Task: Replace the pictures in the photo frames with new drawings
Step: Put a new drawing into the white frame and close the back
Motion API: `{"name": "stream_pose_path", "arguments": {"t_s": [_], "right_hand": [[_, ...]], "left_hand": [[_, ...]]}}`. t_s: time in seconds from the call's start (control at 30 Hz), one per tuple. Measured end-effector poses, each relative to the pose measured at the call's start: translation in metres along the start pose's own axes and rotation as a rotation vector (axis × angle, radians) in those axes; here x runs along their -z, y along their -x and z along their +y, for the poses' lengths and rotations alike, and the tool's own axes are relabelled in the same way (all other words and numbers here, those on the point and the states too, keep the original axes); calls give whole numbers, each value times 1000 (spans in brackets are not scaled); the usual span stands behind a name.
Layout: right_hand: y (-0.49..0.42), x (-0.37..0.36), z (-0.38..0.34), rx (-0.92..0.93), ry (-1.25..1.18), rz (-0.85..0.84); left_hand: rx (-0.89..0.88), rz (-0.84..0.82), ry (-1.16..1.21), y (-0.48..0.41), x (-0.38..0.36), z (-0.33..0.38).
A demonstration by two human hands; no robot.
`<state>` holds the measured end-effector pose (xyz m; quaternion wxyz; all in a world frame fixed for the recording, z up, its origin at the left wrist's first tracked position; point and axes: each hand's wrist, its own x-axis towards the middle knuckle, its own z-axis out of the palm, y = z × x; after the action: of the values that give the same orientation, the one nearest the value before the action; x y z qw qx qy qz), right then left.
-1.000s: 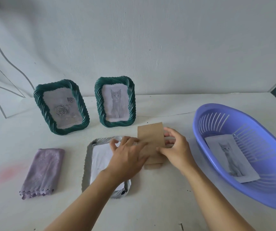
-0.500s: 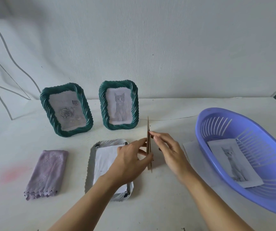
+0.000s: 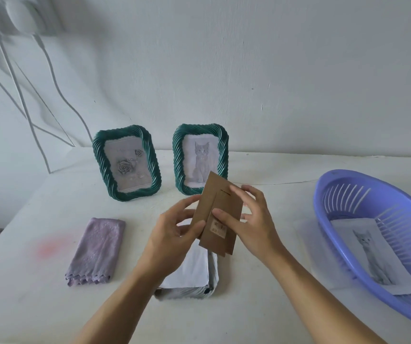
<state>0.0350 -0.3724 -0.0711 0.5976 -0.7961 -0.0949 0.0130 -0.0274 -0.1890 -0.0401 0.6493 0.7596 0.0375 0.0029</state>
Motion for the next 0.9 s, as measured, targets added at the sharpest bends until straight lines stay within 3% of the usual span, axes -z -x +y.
{"name": "stream_pose_path", "arguments": {"t_s": [0.2,0.5,0.9], "right_hand": [[-8,-22,-4,-4,9,-73],[6,-41,-3,131,345,-353],[17,-38,12,171,528,-382]], "left_hand": [[71,43,-83,14,49,-4],[72,56,-556,33,76,-32],[6,143,-731,38,59,-49]]}}
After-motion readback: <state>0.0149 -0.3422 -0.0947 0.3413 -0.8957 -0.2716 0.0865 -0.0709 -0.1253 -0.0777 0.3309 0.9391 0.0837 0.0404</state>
